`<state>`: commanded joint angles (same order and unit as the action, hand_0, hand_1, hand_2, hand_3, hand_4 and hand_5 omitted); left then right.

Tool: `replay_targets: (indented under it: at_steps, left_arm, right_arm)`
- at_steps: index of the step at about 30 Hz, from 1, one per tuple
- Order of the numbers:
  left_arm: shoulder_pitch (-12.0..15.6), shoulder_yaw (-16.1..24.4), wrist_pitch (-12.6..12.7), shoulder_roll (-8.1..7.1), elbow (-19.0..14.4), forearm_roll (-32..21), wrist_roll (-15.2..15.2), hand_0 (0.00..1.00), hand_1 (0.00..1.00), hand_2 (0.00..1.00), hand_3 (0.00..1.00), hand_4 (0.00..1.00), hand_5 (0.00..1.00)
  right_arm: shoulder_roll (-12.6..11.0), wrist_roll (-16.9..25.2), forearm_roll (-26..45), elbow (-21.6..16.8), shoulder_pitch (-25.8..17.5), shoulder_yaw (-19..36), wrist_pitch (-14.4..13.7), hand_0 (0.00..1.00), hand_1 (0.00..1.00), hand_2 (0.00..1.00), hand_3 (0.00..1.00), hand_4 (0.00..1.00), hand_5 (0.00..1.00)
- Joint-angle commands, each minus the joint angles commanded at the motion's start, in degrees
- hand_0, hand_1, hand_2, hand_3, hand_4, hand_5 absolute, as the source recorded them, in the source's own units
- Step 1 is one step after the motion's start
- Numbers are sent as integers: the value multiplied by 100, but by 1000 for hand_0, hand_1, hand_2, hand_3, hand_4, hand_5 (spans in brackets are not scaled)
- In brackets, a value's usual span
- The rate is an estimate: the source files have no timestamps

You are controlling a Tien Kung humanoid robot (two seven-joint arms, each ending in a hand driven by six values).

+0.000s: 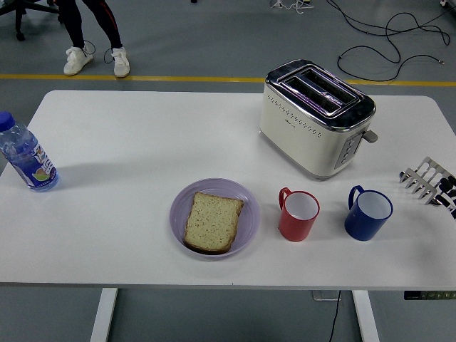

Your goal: Pick up the cup,pour liquid into bread,place the cup on the desk

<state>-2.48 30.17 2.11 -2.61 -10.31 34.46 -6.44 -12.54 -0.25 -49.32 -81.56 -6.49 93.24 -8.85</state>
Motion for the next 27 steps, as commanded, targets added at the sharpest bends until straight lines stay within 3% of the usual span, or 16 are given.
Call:
replay_targets:
  at_steps: [8,17,23,27]
  left_arm:
    - [-55,-34,-3,-14,0,-74,24,672,709,736,657,420,934]
    - [-47,-10,-7,-14,0,-18,2,672,708,736,656,421,936]
    - [-35,13,-12,-13,0,17,-12,672,708,736,657,421,936]
    - [-17,-10,-12,-8,0,22,-21,672,708,735,658,422,939]
  right_arm:
    - [-90,193,-1136,-534,-566,-310,-312,919,863,935,998,984,99]
    - [-139,429,-1472,-889,-955,-911,-528,923,867,938,998,972,99]
    - [-144,543,-1698,-832,-971,-1319,-802,922,870,937,998,970,101]
    - [-110,674,-1718,-592,-793,-1570,-1100,923,871,942,998,976,103]
